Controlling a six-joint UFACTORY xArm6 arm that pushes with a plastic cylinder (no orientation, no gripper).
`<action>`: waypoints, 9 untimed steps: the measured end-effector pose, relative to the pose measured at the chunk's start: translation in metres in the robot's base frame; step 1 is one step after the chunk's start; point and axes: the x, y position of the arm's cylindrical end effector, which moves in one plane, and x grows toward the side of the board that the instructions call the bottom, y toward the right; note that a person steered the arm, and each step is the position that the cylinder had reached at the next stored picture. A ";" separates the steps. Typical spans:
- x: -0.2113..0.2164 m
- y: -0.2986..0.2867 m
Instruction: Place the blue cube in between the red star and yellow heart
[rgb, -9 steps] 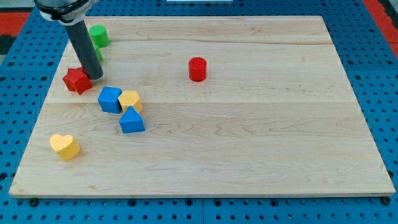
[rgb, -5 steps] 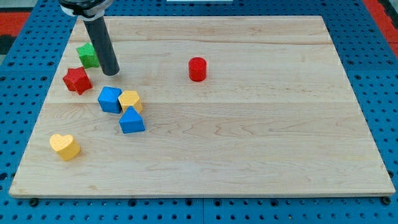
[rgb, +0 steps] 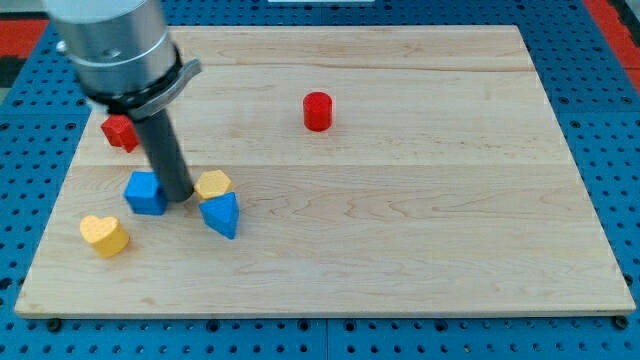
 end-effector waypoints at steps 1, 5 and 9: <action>0.001 -0.014; 0.021 -0.043; 0.021 -0.001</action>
